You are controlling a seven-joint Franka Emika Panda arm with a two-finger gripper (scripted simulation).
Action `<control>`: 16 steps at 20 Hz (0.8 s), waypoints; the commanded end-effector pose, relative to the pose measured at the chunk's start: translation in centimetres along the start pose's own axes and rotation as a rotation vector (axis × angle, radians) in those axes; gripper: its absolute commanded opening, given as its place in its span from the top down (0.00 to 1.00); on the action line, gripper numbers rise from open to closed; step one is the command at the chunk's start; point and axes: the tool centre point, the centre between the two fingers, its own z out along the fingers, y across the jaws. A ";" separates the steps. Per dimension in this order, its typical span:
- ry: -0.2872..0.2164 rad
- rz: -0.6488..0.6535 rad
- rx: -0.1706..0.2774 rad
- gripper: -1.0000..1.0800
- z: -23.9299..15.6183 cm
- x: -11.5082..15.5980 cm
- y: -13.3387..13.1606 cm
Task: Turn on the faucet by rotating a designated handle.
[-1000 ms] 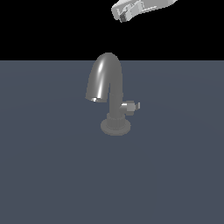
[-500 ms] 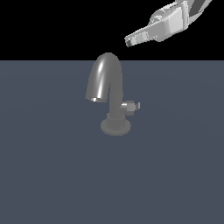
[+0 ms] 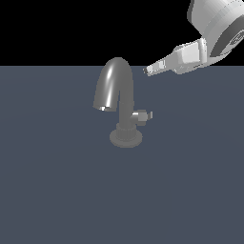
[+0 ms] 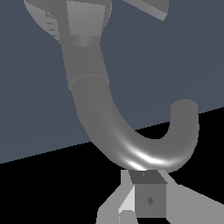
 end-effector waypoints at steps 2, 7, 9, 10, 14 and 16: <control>-0.081 0.083 0.048 1.00 -0.1 2.4 -0.5; -0.197 0.201 0.118 1.00 0.2 6.0 -0.7; -0.234 0.239 0.141 1.00 0.4 7.2 -0.7; -0.250 0.255 0.150 1.00 0.5 7.7 -0.7; -0.300 0.306 0.181 1.00 0.9 9.2 -0.5; -0.317 0.323 0.191 1.00 1.1 9.7 -0.5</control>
